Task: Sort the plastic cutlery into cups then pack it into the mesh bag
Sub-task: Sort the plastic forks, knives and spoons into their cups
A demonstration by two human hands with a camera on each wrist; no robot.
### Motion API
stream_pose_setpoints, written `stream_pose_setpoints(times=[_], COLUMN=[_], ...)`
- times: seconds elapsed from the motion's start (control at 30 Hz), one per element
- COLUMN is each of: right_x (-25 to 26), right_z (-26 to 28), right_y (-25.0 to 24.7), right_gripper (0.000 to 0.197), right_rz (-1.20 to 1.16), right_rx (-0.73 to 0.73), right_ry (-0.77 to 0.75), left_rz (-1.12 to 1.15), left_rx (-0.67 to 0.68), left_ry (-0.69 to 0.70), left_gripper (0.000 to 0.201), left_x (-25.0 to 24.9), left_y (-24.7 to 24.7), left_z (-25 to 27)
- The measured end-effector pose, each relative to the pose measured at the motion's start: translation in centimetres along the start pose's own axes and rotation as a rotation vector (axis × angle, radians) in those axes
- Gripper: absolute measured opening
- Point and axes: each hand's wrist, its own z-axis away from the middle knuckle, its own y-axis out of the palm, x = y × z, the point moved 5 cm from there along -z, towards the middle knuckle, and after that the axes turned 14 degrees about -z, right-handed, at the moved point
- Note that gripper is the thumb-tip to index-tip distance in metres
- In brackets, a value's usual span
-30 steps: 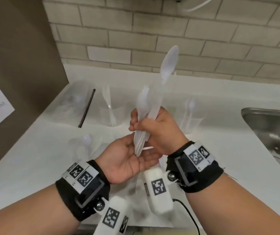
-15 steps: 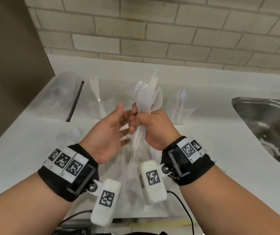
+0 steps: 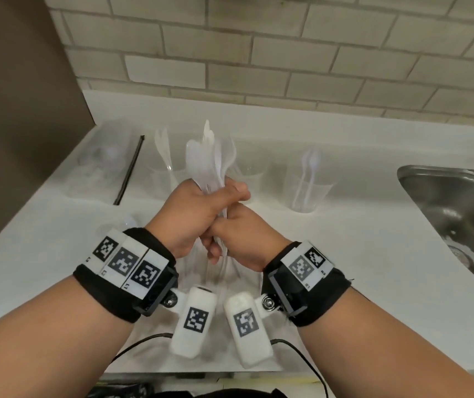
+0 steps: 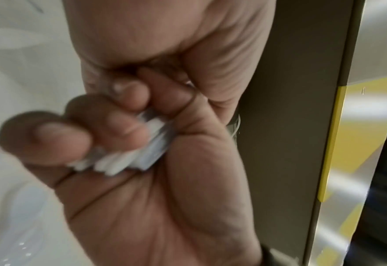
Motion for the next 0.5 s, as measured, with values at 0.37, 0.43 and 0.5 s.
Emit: stream_pose_setpoints(times=[0.37,0.43,0.5], right_x=[5.4,6.3,6.6], right_z=[-0.6,-0.9,-1.1], right_y=[-5.4,-5.3,-5.2], right_gripper=[0.018,0.013,0.016], right_rz=[0.135,0.148,0.209], right_rx=[-0.407,-0.438,-0.473], right_ry=[-0.197,-0.257,-0.291], left_rz=[-0.083,-0.288,-0.393], left_rx=[-0.092,-0.069,-0.066], left_ry=[0.007,0.063,0.081], left_gripper=[0.022,0.023,0.023], left_x=[3.5,3.6,3.7], left_y=[-2.3,-2.2,-2.0], left_z=[-1.2,-1.0,-1.0])
